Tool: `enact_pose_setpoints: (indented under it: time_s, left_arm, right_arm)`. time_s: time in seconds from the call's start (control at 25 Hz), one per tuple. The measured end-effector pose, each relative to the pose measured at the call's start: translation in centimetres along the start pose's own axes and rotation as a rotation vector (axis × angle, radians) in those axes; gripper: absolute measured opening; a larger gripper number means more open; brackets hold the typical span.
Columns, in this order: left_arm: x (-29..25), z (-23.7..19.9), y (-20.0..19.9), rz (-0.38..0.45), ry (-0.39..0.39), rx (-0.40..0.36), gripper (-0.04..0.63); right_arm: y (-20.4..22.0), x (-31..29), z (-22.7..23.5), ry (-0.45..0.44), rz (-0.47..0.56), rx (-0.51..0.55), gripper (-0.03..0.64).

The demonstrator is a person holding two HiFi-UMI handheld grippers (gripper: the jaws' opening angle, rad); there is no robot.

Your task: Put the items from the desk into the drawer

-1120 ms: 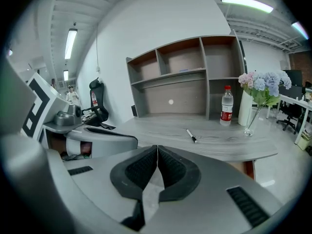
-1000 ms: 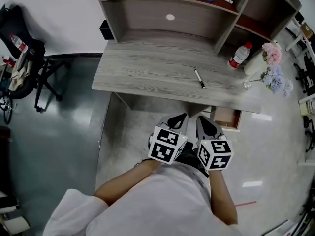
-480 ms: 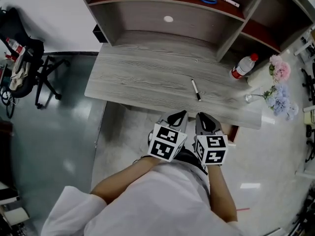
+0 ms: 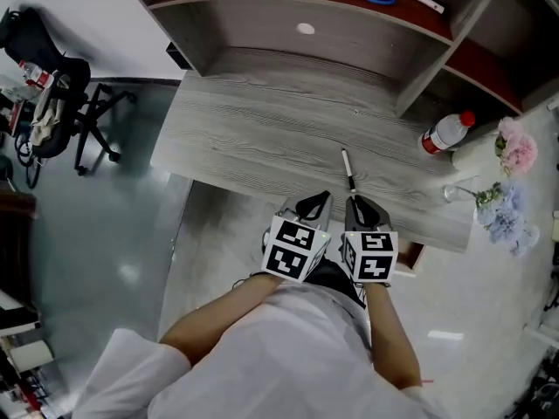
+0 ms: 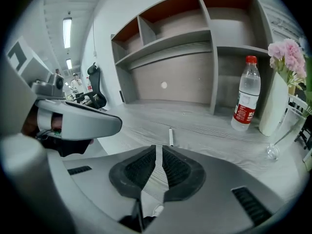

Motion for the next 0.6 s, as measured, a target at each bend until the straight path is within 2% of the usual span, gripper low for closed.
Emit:
enact_pose_setpoints:
  time_s: [0.24, 0.4, 0.6]
  left_arm:
    - [-1.7, 0.0, -0.8, -0.035, -0.055, 0.008, 0.003]
    - [-2.2, -0.4, -1.2, -0.040, -0.105, 0.006, 0.002]
    - [-2.1, -0.8, -1.2, -0.051, -0.144, 0.025, 0.003]
  right_arm:
    - [-0.1, -2.1, 1.7, -0.042, -0.048, 0.004, 0.012]
    - [0.0, -3.3, 2.4, -0.077, -0.083, 0.005, 0.062]
    - [0.2, -4.7, 3.1, -0.037, -0.136, 0.015, 0.067]
Point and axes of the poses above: the fingertips, and each gripper's own axes: x backward along the fingers, z to its right, y out of its underside, the point moved 10 cm from there along x, backward along the fingers, and after that the axes turned 8 degrees about -x, right-handed, at the moved point
